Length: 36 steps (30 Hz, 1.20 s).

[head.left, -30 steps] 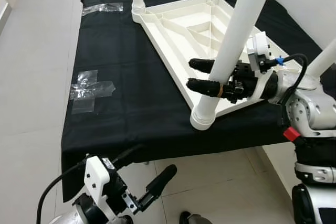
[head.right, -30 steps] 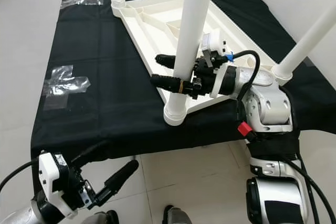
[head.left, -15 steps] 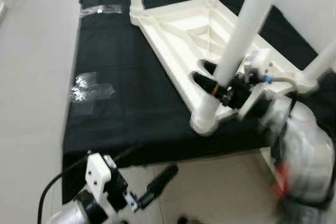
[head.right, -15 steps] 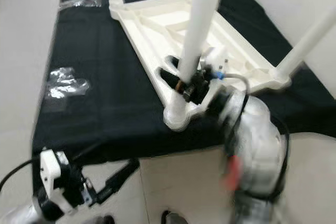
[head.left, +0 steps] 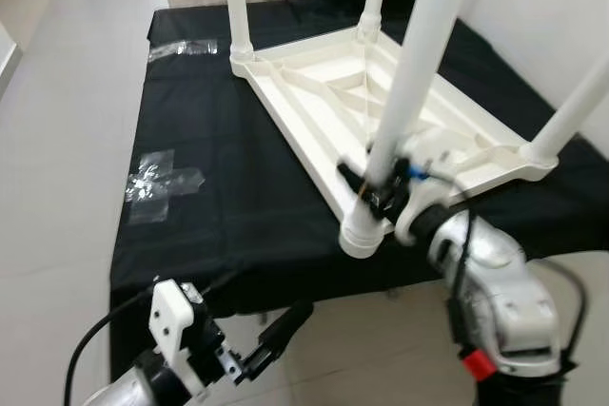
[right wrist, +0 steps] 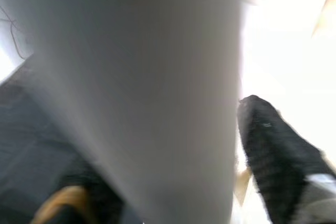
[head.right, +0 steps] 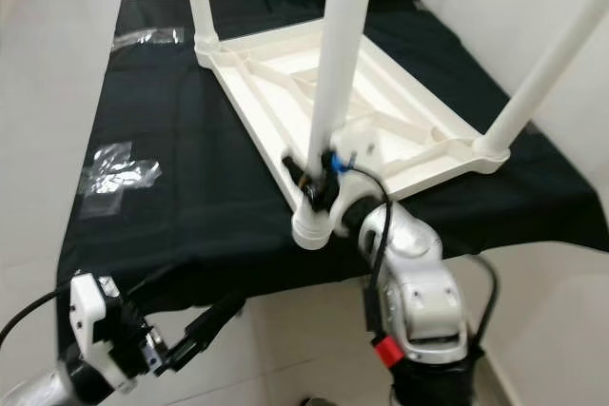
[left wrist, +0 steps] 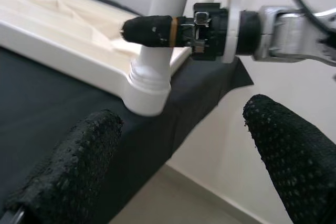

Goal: Building children table

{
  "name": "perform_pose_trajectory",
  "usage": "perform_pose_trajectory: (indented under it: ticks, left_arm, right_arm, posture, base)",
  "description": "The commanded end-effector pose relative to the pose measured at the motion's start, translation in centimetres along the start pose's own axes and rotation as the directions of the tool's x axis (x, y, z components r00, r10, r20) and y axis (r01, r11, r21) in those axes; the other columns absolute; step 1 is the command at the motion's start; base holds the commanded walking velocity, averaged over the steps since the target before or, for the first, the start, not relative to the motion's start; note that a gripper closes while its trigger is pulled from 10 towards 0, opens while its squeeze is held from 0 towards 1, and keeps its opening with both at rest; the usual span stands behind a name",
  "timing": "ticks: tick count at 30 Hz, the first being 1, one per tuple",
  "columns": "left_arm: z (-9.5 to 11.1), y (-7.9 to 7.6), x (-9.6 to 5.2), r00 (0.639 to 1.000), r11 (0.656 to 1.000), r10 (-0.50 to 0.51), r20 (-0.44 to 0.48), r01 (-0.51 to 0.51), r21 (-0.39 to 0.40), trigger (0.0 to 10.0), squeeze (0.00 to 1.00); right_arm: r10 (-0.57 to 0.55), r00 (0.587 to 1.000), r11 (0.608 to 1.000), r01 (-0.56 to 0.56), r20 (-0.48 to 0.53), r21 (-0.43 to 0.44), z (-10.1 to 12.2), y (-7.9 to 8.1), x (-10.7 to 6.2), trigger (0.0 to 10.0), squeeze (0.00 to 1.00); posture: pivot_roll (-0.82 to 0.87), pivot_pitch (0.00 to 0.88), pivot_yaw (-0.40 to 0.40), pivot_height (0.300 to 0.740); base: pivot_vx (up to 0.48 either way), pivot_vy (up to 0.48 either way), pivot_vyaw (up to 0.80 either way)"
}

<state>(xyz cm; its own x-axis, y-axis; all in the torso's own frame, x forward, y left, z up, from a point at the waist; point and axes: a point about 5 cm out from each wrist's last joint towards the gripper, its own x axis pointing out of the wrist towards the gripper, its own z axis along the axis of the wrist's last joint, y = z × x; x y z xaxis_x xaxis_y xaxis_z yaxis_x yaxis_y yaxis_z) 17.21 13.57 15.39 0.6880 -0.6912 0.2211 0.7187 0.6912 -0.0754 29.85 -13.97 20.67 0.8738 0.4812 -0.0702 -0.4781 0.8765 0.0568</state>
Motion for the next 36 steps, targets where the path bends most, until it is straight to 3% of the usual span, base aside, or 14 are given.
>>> perform_pose_trajectory:
  ticks: [1,3,4,6,7,8,10,11,18,22,23,28,30,36]
  left_arm:
    - [-0.3,0.0,-0.3,1.0,1.0,0.014,-0.013,-0.014,-0.004,10.0,0.0]
    - [-0.3,-0.1,-0.3,1.0,1.0,0.008,-0.013,-0.008,-0.006,10.0,0.0]
    - [-0.3,-0.1,-0.3,1.0,1.0,0.008,-0.013,-0.008,-0.006,10.0,0.0]
    - [-0.3,-0.2,-0.3,1.0,1.0,0.004,-0.014,-0.004,-0.009,10.0,0.0]
    - [-0.2,-0.3,-0.3,1.0,1.0,0.0,-0.014,-0.001,-0.012,10.0,0.0]
    - [-0.2,-0.4,-0.3,1.0,1.0,-0.003,-0.013,0.002,-0.015,10.0,0.0]
    - [-0.2,-0.4,-0.3,1.0,1.0,-0.003,-0.013,0.002,-0.015,10.0,0.0]
    - [-0.1,-0.6,-0.3,1.0,1.0,-0.005,-0.013,0.005,-0.017,10.0,0.0]
    - [0.0,-0.9,-0.4,1.0,1.0,-0.008,-0.014,0.008,-0.021,10.0,0.0]
    - [0.1,-1.6,-0.7,1.0,1.0,-0.01,-0.022,0.01,-0.023,10.0,0.0]
    - [0.1,-1.7,-0.8,1.0,1.0,-0.008,-0.025,0.007,-0.024,10.0,0.0]
    - [0.3,-1.9,-1.0,1.0,1.0,-0.003,-0.03,0.002,-0.028,10.0,0.0]
    - [0.2,-1.9,-1.1,0.999,1.0,-0.004,-0.034,0.003,-0.031,10.0,0.0]
    - [0.2,-2.0,-1.2,0.999,0.999,-0.004,-0.036,0.003,-0.032,10.0,0.0]
  right_arm:
    - [0.035,0.997,0.999,-0.035,0.074,0.001,1.3,0.1,0.1,10.0,1.0]
    - [0.175,0.967,0.984,-0.179,0.184,0.005,3.7,1.4,0.0,10.0,1.0]
    - [0.175,0.967,0.984,-0.179,0.184,0.005,3.7,1.4,0.0,10.0,1.0]
    - [0.313,0.927,0.95,-0.308,0.204,-0.059,4.6,1.8,-0.6,10.0,0.95]
    - [0.467,0.867,0.883,-0.449,0.173,-0.134,5.0,1.8,-1.4,10.0,0.0]
    - [0.589,0.801,0.804,-0.567,0.107,-0.181,5.0,1.4,-2.0,10.0,0.0]
    - [0.589,0.801,0.804,-0.567,0.107,-0.181,5.0,1.4,-2.0,10.0,0.0]
    - [0.645,0.762,0.753,-0.624,0.05,-0.208,5.0,0.8,-2.4,10.0,0.0]
    - [0.691,0.723,0.706,-0.672,0.012,-0.223,5.6,-0.8,-1.4,10.0,0.0]
    - [0.722,0.691,0.666,-0.705,-0.028,-0.242,6.1,-2.8,0.4,10.0,0.0]
    - [0.716,0.698,0.672,-0.699,-0.026,-0.247,6.2,-3.1,0.7,0.0,0.0]
    - [0.717,0.697,0.677,-0.703,-0.021,-0.22,5.9,-4.2,0.6,0.0,0.0]
    - [0.68,0.733,0.717,-0.669,-0.02,-0.196,4.9,-4.9,0.1,0.0,0.0]
    - [0.663,0.748,0.733,-0.654,-0.019,-0.187,4.4,-5.1,-0.1,0.0,0.0]
  posture:
    - [0.0,0.226,-0.032,0.74]
    - [0.01,0.234,-0.03,0.74]
    - [0.01,0.234,-0.03,0.74]
    - [0.02,0.238,-0.03,0.74]
    - [0.02,0.243,-0.029,0.74]
    - [0.02,0.251,-0.031,0.74]
    - [0.02,0.251,-0.031,0.74]
    - [0.03,0.253,-0.033,0.74]
    - [0.04,0.26,-0.034,0.74]
    - [0.08,0.266,-0.044,0.74]
    - [0.08,0.27,-0.044,0.74]
    - [0.08,0.281,-0.039,0.74]
    - [0.08,0.282,-0.037,0.74]
    - [0.07,0.28,-0.037,0.74]
  base:
    - [0.0,0.0,0.0]
    - [0.0,0.0,0.0]
    - [0.0,0.0,0.0]
    - [0.0,0.0,0.0]
    - [0.0,0.0,0.0]
    - [0.0,0.0,0.0]
    - [0.0,0.0,0.0]
    - [0.0,0.0,0.0]
    - [0.0,0.0,0.0]
    - [0.0,0.0,0.0]
    - [0.0,0.0,0.0]
    - [0.0,0.0,0.0]
    - [0.0,0.0,0.0]
    - [0.0,0.0,0.0]
